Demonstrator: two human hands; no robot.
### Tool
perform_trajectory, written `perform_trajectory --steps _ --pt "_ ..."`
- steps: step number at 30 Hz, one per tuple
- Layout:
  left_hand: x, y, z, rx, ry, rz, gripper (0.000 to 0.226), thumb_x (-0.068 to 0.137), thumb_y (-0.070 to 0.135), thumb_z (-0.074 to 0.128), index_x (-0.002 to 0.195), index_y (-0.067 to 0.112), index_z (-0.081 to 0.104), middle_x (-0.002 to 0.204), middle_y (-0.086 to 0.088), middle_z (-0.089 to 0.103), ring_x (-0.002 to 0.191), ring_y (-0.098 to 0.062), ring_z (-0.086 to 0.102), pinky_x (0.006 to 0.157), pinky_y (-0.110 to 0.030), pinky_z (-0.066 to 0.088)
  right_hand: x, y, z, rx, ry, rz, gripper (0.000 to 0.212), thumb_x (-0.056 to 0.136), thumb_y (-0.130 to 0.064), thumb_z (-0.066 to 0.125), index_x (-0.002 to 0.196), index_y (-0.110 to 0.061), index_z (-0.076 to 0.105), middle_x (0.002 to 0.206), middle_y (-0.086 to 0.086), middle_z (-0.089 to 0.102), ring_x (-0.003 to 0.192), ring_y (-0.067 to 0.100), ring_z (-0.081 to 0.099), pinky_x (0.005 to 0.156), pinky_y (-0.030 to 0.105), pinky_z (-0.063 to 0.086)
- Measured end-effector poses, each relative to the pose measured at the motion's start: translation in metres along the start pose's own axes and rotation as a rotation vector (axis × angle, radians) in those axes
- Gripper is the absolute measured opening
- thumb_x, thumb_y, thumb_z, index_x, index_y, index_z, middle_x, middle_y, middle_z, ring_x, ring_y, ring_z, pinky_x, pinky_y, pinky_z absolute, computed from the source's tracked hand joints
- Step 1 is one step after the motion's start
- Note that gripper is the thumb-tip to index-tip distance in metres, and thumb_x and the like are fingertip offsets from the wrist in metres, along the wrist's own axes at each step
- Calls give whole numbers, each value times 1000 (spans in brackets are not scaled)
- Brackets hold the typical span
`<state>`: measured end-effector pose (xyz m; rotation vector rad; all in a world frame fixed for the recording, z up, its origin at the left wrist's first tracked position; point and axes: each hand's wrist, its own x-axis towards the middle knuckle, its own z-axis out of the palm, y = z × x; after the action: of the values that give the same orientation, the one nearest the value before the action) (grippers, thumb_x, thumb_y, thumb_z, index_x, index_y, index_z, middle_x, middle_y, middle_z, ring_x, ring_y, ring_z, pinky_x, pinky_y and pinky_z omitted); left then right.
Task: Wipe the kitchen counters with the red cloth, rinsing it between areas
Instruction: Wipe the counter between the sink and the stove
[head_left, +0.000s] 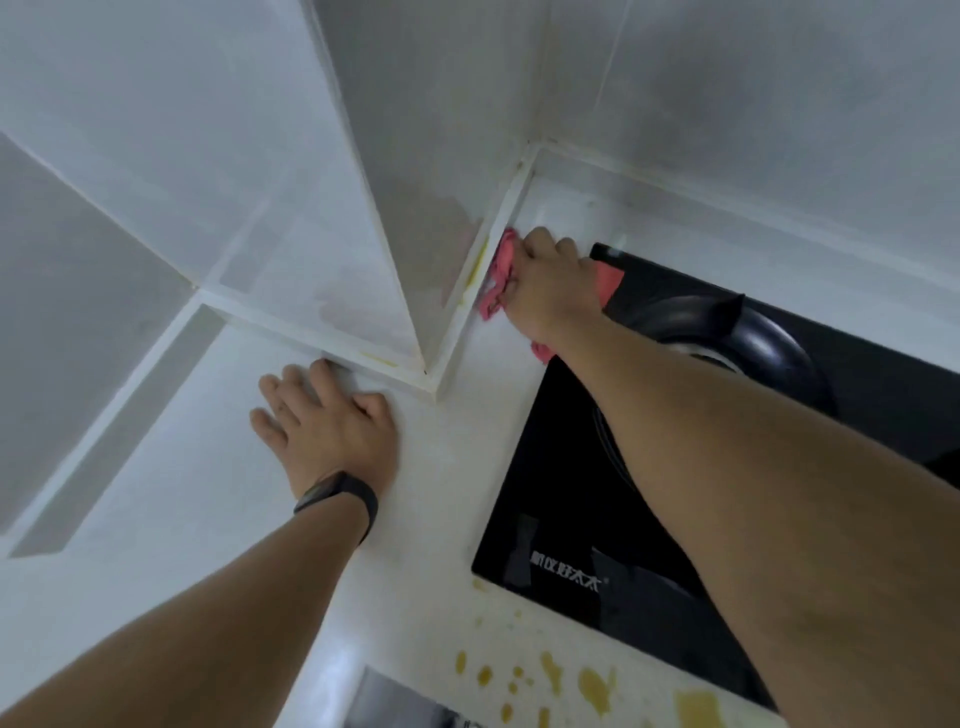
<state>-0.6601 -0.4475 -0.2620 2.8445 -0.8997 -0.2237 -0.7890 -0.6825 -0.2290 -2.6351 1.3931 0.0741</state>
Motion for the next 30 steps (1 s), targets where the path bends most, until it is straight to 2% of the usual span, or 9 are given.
perform_trajectory --steps 3,5,8,10,13,17,19,23,30 --pt "-3 1 -4 -11 -18 -5 52 93 36 32 140 13 34 151 -20 34 150 -42 18 120 -63 15 -30 -16 -2 75 -112 -34 53 95 -34 60 142 -14 49 128 6 45 118 30 46 94 45 44" --pt "-4 2 -5 -7 -25 2 51 94 36 30 139 13 34 151 -20 34 150 -42 17 120 -63 15 -32 -22 -4 346 -178 107 42 90 -29 65 126 -10 59 116 6 53 110 28 57 93 43 52" --pt "-5 1 -7 -13 -36 1 51 94 37 28 138 13 34 151 -19 34 150 -42 17 120 -63 15 -12 -19 -11 843 46 447 29 90 -21 60 114 -7 68 115 11 65 102 24 66 86 33 55" --pt "-3 0 -5 -9 -20 1 52 93 37 28 138 13 35 151 -19 34 150 -42 17 120 -63 15 4 -10 -28 986 272 520 34 94 -26 51 117 -9 69 119 12 63 100 25 67 89 30 54" --pt "-1 0 -2 -15 -8 7 51 92 36 30 136 12 36 149 -19 36 150 -42 18 120 -63 15 30 10 -50 710 340 378 36 105 -14 42 132 0 60 127 18 53 107 32 60 93 26 42" --pt "0 0 -2 -22 -13 14 48 93 35 33 135 13 37 151 -19 35 151 -43 16 121 -63 13 61 5 -49 370 85 174 55 104 -17 46 156 -4 37 155 25 37 134 42 47 108 37 37" --pt "0 -1 -1 -23 -23 12 49 94 35 33 138 13 36 154 -19 33 152 -43 14 122 -63 12 63 -9 -37 339 -23 180 60 101 -22 50 157 -8 34 165 18 26 134 45 47 112 45 40" --pt "0 2 -2 -6 -21 27 51 94 34 34 139 11 36 156 -20 33 153 -45 14 121 -65 12 61 -15 -29 405 -6 268 61 100 -24 41 158 -9 32 163 12 30 128 46 52 110 54 45" --pt "-1 1 -6 26 -44 54 51 95 38 37 137 10 41 155 -16 35 152 -49 15 119 -68 15 36 -29 -30 335 -13 256 64 103 -24 36 162 -8 18 161 17 28 134 44 43 113 54 38"
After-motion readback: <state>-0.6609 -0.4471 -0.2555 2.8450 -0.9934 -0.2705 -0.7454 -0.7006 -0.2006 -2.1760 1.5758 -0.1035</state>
